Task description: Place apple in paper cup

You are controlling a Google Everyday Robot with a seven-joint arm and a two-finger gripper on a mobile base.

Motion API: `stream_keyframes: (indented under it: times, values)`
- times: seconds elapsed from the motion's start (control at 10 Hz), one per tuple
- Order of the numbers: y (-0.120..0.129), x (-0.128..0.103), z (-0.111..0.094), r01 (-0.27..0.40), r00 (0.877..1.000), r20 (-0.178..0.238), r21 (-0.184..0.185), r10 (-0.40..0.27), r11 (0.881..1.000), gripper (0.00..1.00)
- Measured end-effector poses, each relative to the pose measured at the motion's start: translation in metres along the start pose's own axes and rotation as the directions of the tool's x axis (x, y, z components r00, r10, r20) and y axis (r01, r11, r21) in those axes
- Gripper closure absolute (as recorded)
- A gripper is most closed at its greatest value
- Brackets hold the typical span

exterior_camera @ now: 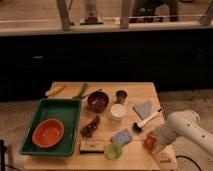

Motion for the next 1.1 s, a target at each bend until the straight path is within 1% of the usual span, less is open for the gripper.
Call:
stream_keyframes:
  times: [0.2, 0.3, 0.4, 0.6, 0.8, 1.1]
  values:
    - [-0.005, -0.004, -0.013, 0.013, 1.0, -0.007, 0.018, -0.013, 1.0, 1.0]
    - [-0.008, -0.006, -0.023, 0.021, 1.0, -0.012, 0.032, -0.021, 0.999, 1.0]
    - [-0.011, -0.009, -0.038, 0.037, 0.999, -0.017, 0.053, -0.036, 0.998, 1.0]
    - [-0.015, -0.012, -0.052, 0.064, 0.998, -0.021, 0.073, -0.062, 0.995, 1.0]
    - [-0.019, -0.018, -0.064, 0.094, 0.995, -0.02, 0.089, -0.093, 0.992, 1.0]
    - [-0.023, -0.021, -0.069, 0.119, 0.993, -0.021, 0.095, -0.117, 0.988, 1.0]
